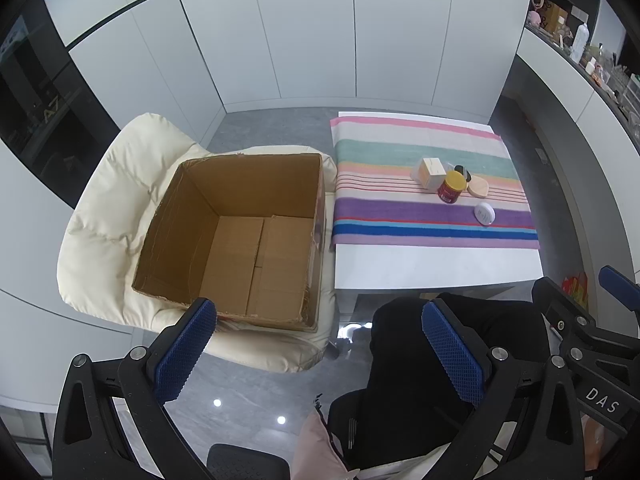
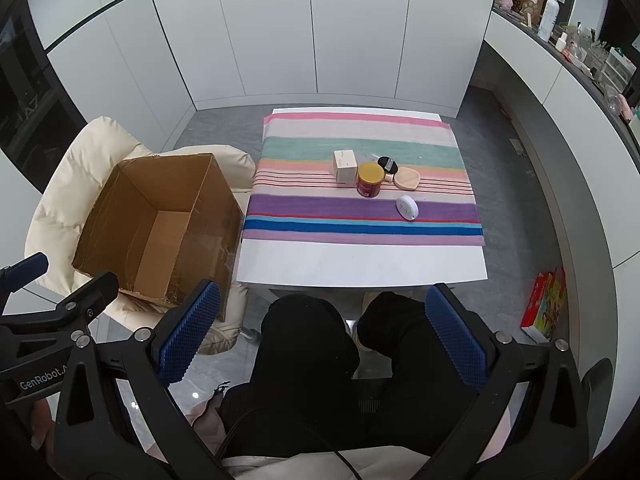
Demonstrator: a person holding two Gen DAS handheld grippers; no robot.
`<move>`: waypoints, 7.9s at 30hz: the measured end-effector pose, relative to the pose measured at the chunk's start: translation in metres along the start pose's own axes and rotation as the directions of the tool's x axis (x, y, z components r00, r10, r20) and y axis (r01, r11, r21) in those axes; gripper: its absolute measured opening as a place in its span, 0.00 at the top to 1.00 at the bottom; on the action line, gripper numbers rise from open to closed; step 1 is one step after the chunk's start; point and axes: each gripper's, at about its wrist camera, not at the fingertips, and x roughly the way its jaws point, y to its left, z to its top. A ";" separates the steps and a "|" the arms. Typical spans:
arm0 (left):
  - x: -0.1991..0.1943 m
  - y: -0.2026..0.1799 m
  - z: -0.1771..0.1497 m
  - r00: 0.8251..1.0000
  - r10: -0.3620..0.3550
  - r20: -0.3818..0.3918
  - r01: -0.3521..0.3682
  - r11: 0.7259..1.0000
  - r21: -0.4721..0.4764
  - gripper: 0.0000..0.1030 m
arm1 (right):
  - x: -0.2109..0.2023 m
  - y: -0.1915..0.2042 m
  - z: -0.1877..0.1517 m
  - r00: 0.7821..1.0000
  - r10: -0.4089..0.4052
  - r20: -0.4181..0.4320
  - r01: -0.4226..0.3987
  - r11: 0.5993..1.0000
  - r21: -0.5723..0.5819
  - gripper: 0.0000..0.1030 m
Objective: Organize objects
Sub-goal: 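Move both tools toward the objects on the striped tablecloth, then grasp the white box with the left tool while the right tool grasps the white compact, then lift the white box with the left tool and carry it back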
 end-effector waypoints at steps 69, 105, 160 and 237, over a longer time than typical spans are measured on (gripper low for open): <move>0.007 -0.075 0.018 0.999 -0.020 0.032 0.019 0.999 0.027 0.00 | 0.012 -0.076 0.013 1.000 -0.025 -0.001 0.025 0.996 0.088 0.00; 0.157 -0.173 0.100 0.997 -0.010 0.073 0.008 1.000 0.023 0.00 | 0.131 -0.215 0.038 0.990 0.001 0.144 -0.024 0.986 0.163 0.00; 0.411 -0.213 0.188 0.995 -0.041 -0.090 0.042 0.999 0.004 0.56 | 0.396 -0.222 0.091 0.995 -0.008 -0.096 0.013 0.999 0.050 0.84; -0.004 -0.150 0.125 0.955 -0.105 0.279 0.098 0.994 0.040 0.56 | -0.006 -0.196 0.104 0.939 -0.134 0.317 0.124 0.991 0.053 0.84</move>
